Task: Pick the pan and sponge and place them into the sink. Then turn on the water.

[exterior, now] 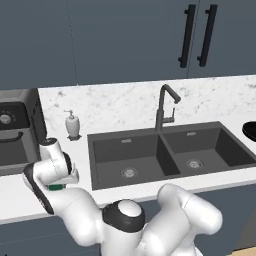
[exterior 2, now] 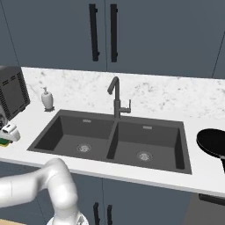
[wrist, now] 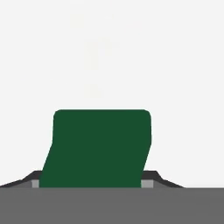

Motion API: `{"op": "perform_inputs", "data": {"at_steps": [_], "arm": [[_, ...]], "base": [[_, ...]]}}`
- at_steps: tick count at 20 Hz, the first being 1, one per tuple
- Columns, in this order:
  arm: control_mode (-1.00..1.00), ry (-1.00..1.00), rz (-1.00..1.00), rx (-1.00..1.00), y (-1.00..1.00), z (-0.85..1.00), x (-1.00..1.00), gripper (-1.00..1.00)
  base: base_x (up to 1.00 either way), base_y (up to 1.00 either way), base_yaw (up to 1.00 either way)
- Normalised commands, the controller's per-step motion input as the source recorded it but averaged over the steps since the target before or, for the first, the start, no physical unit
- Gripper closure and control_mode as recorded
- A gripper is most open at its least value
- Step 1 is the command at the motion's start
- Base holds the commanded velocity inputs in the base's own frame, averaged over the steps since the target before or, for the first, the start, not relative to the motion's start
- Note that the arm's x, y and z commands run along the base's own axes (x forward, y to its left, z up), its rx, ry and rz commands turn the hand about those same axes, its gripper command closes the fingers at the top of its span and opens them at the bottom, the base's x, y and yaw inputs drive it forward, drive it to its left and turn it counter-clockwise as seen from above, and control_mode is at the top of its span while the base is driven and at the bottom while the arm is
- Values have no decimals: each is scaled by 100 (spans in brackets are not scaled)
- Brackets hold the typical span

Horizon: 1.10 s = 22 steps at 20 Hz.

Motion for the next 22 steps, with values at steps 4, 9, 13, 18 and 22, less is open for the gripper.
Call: {"op": "perform_inputs", "data": {"at_steps": [4,9,13,18,22], "arm": [[-100,0,0,2,-60,48,-89,100],[-100,0,0,1,-55,100,-87,100],[-100,1,0,0,-75,99,-76,100],[-100,0,0,0,-99,66,-61,100],[-100,1,0,0,-79,60,-6,100]], "base": [[0,0,0],[0,0,0],[0,0,0],[0,0,0],[0,0,0]]}}
